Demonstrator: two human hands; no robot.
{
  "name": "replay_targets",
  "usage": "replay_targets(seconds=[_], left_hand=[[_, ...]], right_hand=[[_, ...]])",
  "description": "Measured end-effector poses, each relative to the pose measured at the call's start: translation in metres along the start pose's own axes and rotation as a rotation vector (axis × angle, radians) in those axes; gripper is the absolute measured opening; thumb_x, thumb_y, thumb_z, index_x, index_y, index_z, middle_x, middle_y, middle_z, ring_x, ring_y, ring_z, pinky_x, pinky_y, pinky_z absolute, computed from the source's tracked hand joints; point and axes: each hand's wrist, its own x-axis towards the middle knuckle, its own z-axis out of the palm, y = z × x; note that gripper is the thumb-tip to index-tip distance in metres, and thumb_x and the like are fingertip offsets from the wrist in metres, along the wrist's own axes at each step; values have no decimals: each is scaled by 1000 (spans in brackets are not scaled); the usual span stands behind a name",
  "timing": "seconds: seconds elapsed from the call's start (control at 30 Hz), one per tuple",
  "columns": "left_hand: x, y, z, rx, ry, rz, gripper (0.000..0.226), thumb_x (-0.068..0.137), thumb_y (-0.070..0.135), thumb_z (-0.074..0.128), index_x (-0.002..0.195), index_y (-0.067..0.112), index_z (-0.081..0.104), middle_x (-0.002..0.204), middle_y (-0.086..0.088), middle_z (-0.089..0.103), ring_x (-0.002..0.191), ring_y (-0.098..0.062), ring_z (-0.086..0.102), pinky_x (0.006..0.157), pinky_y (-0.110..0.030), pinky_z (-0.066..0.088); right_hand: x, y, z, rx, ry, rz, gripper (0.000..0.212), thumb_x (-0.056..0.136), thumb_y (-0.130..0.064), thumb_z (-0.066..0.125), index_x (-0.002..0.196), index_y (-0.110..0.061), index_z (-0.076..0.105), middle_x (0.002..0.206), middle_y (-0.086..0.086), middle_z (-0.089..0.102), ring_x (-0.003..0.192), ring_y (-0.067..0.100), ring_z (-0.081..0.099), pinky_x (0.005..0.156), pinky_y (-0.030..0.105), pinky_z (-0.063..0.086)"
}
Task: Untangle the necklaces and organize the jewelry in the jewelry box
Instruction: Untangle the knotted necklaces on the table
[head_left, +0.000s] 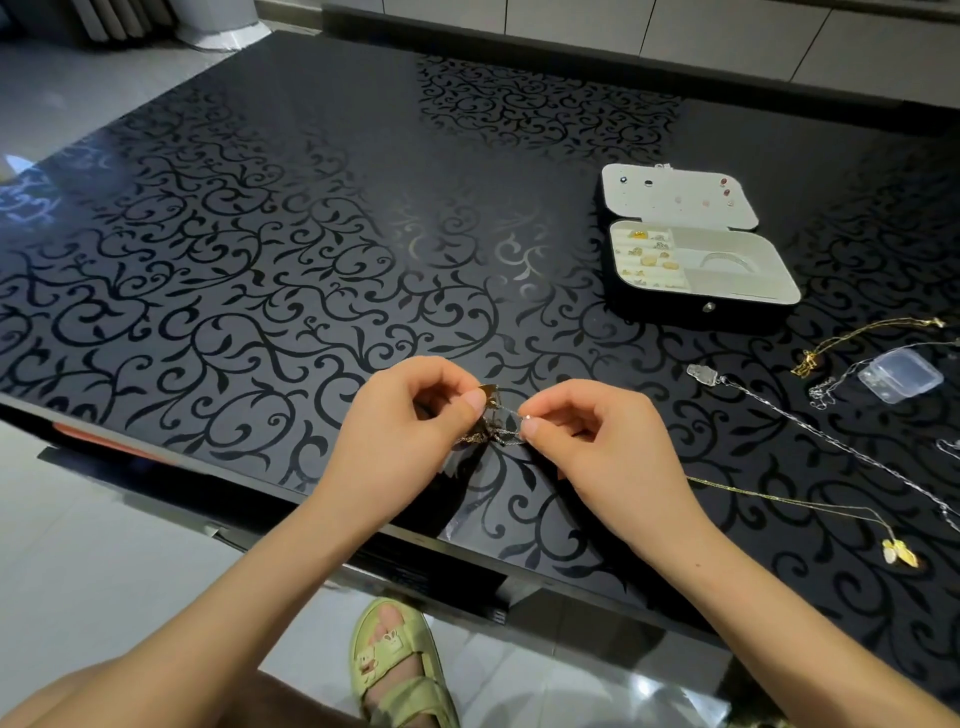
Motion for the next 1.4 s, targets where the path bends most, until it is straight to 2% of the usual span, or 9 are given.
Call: replay_targets(seconds=[0.2, 0.4, 0.53, 0.63, 0.7, 0.83, 1.17, 1.3, 1.4], left_hand=[[0, -1, 0, 114, 20, 24, 8, 84, 16, 66, 78, 20, 67, 77, 3, 66, 70, -8, 58, 67, -15, 44], [1, -1, 1, 141, -14, -1, 10, 86, 18, 66, 77, 22, 68, 74, 4, 67, 67, -7, 59, 64, -16, 45], [1, 0, 1, 79, -32, -24, 9, 85, 17, 66, 77, 20, 70, 74, 3, 69, 73, -13, 64, 72, -24, 50], [2, -2, 0, -21, -50, -68, 8, 84, 17, 67, 77, 17, 71, 76, -1, 70, 75, -17, 65, 76, -29, 52], [2, -2, 0, -139, -49, -110, 8, 84, 15, 67, 79, 14, 72, 74, 0, 69, 69, -11, 63, 68, -21, 49], [2, 1, 0, -305, -31, -160, 8, 83, 10, 66, 81, 7, 72, 74, -1, 68, 64, -3, 57, 55, -8, 39], [2, 0, -1, -354, -3, -178, 7, 84, 15, 66, 79, 14, 71, 73, 7, 67, 64, 0, 56, 56, -8, 39], [1, 6, -3, -312, -16, -88, 6, 84, 18, 67, 84, 15, 72, 78, 4, 69, 72, -7, 61, 65, -14, 46], [0, 10, -3, -259, -41, -4, 7, 85, 17, 67, 87, 14, 73, 83, -2, 71, 82, -22, 65, 78, -29, 51]], right_hand=[[-1, -6, -2, -13, 71, -125, 11, 83, -10, 67, 81, -21, 70, 75, -9, 67, 70, 8, 61, 66, 18, 49], [1, -13, -2, 21, 31, -175, 11, 83, -10, 67, 83, -21, 70, 76, -14, 68, 73, 2, 62, 68, 9, 44], [3, -13, 0, 33, 46, -161, 10, 84, -12, 66, 83, -21, 69, 77, -12, 67, 74, 3, 61, 68, 13, 46], [3, -12, 0, 77, 60, -153, 10, 84, -12, 64, 81, -21, 66, 78, -7, 68, 72, 9, 62, 68, 26, 52], [0, -11, 0, 68, 20, -183, 11, 84, -10, 65, 79, -20, 66, 75, -8, 66, 67, 9, 59, 63, 21, 48], [-5, -8, 3, -59, -47, -252, 12, 80, -7, 69, 80, -20, 70, 74, -11, 64, 67, 9, 56, 62, 10, 39], [3, 1, 0, -391, 118, -157, 13, 80, -13, 65, 79, -26, 66, 70, -14, 59, 64, 8, 53, 64, 19, 42], [4, -9, -8, -298, 60, -167, 20, 82, -11, 64, 93, -28, 66, 85, -15, 63, 77, 3, 55, 66, 11, 40], [3, -23, -9, -124, -65, -177, 21, 81, -20, 67, 101, -29, 67, 92, -16, 66, 85, 0, 60, 71, 17, 47]])
